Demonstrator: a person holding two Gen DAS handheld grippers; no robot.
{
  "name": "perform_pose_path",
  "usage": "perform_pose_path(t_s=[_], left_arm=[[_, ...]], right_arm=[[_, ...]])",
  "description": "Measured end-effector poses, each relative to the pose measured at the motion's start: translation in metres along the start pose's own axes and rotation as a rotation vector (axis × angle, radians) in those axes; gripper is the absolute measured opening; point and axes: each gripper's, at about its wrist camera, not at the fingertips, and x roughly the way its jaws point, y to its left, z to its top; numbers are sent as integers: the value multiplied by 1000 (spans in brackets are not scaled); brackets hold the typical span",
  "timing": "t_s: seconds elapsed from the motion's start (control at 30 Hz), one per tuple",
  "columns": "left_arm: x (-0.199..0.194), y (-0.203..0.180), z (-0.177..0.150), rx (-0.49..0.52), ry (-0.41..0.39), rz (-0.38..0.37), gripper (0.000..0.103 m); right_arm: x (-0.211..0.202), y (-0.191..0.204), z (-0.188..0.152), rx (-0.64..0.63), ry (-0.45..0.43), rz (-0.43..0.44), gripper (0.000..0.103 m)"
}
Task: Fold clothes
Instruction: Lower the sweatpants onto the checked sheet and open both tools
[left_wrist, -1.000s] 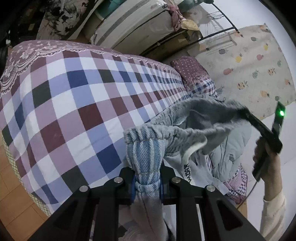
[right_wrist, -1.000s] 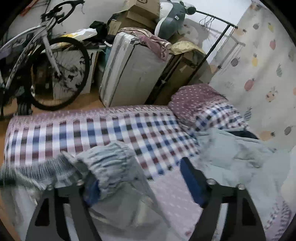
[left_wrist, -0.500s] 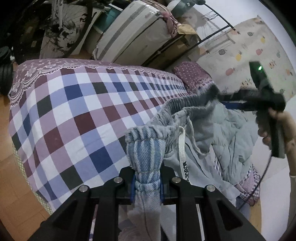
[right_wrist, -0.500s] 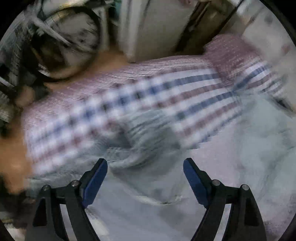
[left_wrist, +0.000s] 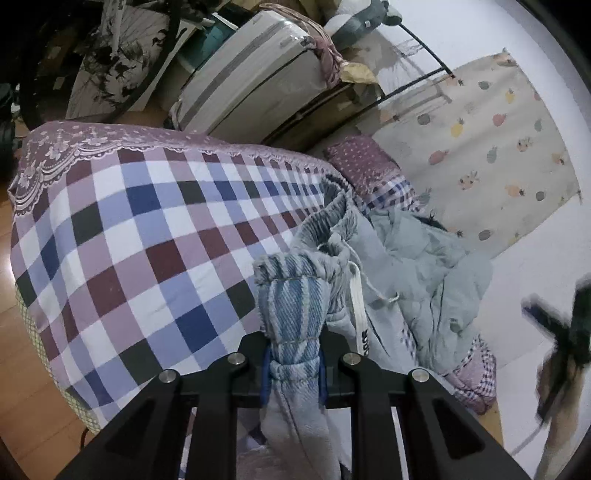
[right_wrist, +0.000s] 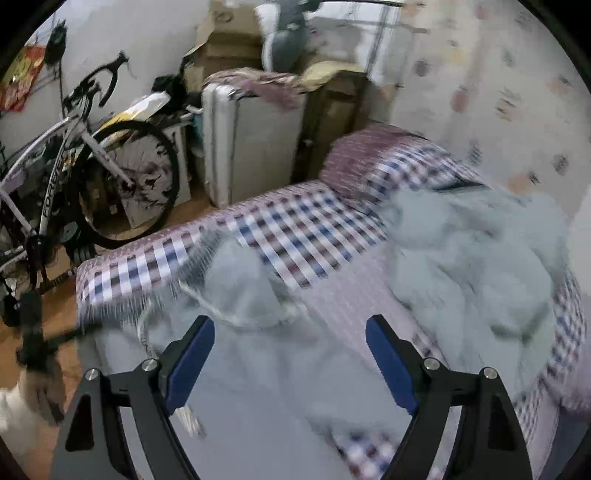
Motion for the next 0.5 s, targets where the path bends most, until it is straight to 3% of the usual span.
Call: perform_pose_path(t_s=[0.17, 0.4, 0.5], left_arm=[[12, 18, -3, -20, 47, 69, 19], [-2, 11, -8, -21, 14, 71, 25], [-19, 13, -5, -61, -16, 85, 41]], right_arm=[[-83, -55, -112, 95, 17, -114, 87], [-215, -131, -240, 299, -10, -268, 87], [-289, -161, -291, 385, -52, -344, 87]])
